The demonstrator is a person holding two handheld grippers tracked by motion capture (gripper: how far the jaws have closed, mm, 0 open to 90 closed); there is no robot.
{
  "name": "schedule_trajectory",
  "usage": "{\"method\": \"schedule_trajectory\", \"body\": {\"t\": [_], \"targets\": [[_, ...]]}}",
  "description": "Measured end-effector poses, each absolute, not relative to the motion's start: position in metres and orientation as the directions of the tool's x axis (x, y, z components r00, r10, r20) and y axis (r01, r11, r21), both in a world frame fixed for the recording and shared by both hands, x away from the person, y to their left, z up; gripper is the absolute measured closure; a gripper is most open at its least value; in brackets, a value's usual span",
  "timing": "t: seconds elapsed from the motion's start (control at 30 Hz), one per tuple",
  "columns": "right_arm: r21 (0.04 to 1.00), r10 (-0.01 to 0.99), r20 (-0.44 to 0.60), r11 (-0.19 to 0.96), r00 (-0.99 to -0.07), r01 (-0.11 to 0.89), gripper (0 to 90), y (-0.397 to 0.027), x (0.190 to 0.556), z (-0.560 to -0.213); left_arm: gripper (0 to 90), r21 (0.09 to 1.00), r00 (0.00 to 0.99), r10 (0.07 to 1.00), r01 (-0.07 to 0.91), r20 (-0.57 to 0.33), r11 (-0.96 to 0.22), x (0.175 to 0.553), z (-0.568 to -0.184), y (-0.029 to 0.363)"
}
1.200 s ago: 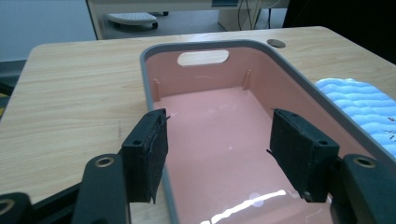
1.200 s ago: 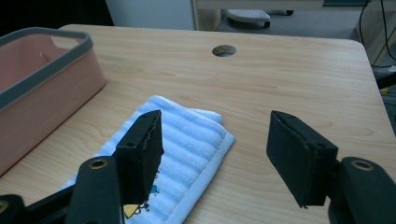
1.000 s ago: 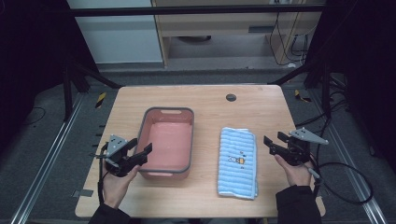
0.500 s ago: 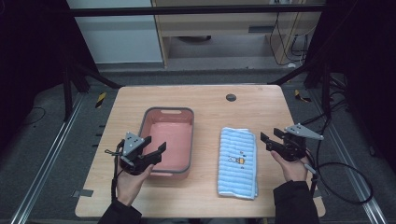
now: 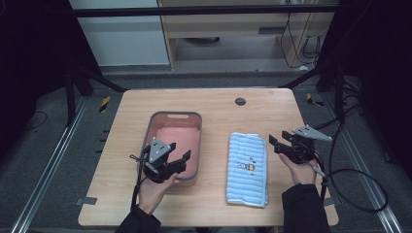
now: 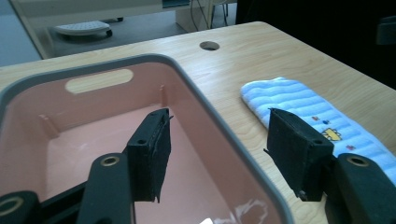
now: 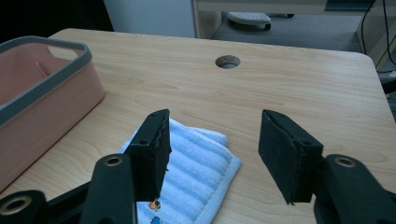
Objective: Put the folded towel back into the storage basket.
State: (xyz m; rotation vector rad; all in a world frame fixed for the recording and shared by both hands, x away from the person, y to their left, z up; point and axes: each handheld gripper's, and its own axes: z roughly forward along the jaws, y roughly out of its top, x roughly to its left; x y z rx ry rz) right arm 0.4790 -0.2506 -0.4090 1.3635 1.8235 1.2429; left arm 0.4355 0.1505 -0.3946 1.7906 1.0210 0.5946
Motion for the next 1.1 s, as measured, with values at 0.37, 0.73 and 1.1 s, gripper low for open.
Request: {"method": "schedule_trajectory", "body": {"t": [0.37,0.73,1.1], "targets": [[0.898,0.936,0.087,0.074,-0.340,0.434,43.4,-0.247,0.489,-0.411,41.2,0.898,0.587,0.809,0.377,-0.041,-0.227,0.432,-0.400,0.114],[0.892,0.938,0.095,0.069,-0.335,0.447,42.2,-0.249,0.500,-0.418,41.6,0.883,0.623,0.781,0.391,-0.046,-0.260,0.429,-0.411,0.088],[0.876,0.940,0.090,0.082,-0.328,0.475,43.7,-0.246,0.513,-0.431,41.2,0.866,0.649,0.758,0.413,-0.063,-0.282,0.425,-0.430,0.068]]}}
